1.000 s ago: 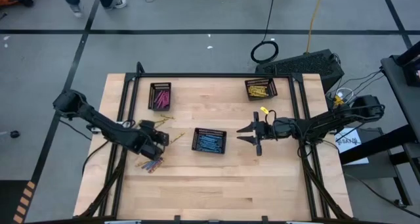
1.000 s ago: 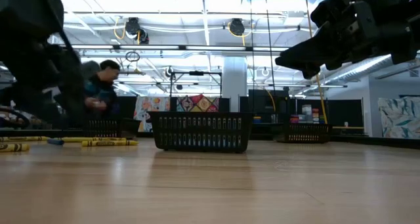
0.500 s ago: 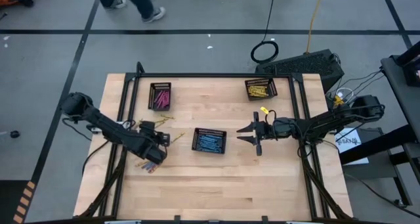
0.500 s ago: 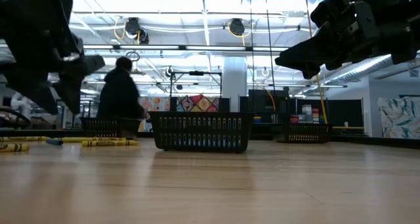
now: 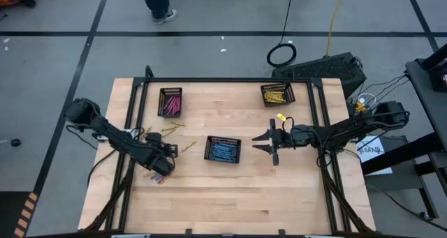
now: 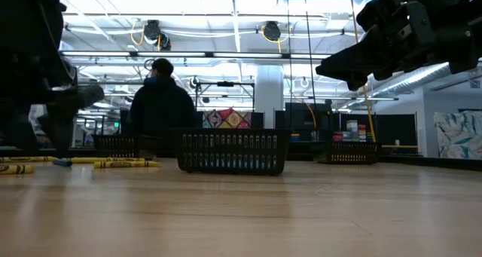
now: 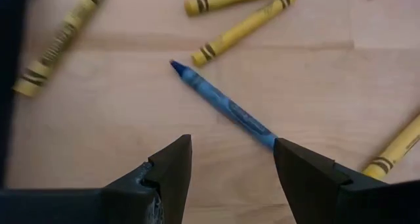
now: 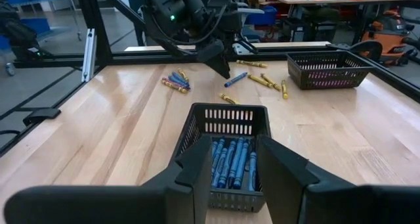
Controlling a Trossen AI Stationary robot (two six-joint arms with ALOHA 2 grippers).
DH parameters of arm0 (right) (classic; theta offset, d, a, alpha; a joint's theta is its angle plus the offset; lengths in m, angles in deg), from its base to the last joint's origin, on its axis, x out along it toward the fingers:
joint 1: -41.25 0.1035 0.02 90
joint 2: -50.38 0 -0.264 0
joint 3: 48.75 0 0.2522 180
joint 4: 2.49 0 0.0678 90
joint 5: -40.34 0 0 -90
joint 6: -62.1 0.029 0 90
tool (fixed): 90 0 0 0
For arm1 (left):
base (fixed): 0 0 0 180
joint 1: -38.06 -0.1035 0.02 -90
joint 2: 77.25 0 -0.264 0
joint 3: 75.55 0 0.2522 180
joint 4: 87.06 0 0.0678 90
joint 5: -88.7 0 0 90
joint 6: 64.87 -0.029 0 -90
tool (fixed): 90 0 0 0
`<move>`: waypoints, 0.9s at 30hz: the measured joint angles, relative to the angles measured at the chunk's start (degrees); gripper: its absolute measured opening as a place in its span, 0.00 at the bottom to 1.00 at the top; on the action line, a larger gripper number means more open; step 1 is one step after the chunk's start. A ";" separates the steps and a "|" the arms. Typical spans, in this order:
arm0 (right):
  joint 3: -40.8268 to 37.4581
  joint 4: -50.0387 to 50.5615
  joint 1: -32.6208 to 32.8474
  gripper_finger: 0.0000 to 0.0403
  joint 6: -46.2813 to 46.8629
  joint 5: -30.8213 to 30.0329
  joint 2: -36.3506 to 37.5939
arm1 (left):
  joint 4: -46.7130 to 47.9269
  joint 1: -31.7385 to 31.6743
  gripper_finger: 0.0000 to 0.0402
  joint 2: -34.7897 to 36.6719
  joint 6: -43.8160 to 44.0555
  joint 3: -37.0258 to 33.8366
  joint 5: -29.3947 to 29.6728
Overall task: Sort crayons
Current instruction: Put the blue crayon into the bottom black bin
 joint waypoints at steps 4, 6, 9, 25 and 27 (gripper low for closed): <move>0.00 -0.01 0.00 0.26 0.00 0.00 0.00 | -3.77 0.00 0.53 0.00 1.03 -2.21 3.29; 0.00 0.01 0.00 0.26 -0.01 0.01 0.00 | -3.58 -0.02 0.53 0.00 2.16 -2.46 4.49; 0.00 0.01 0.00 0.26 0.01 0.01 0.00 | -2.03 -0.15 0.53 -0.07 4.24 -2.43 5.23; 0.00 0.25 0.00 0.26 0.01 0.01 -0.02 | -3.11 0.43 0.36 -8.63 5.25 -1.97 3.68; 0.00 0.34 0.02 0.26 0.01 0.01 0.00 | -3.43 0.65 0.26 -8.26 3.95 -1.98 3.40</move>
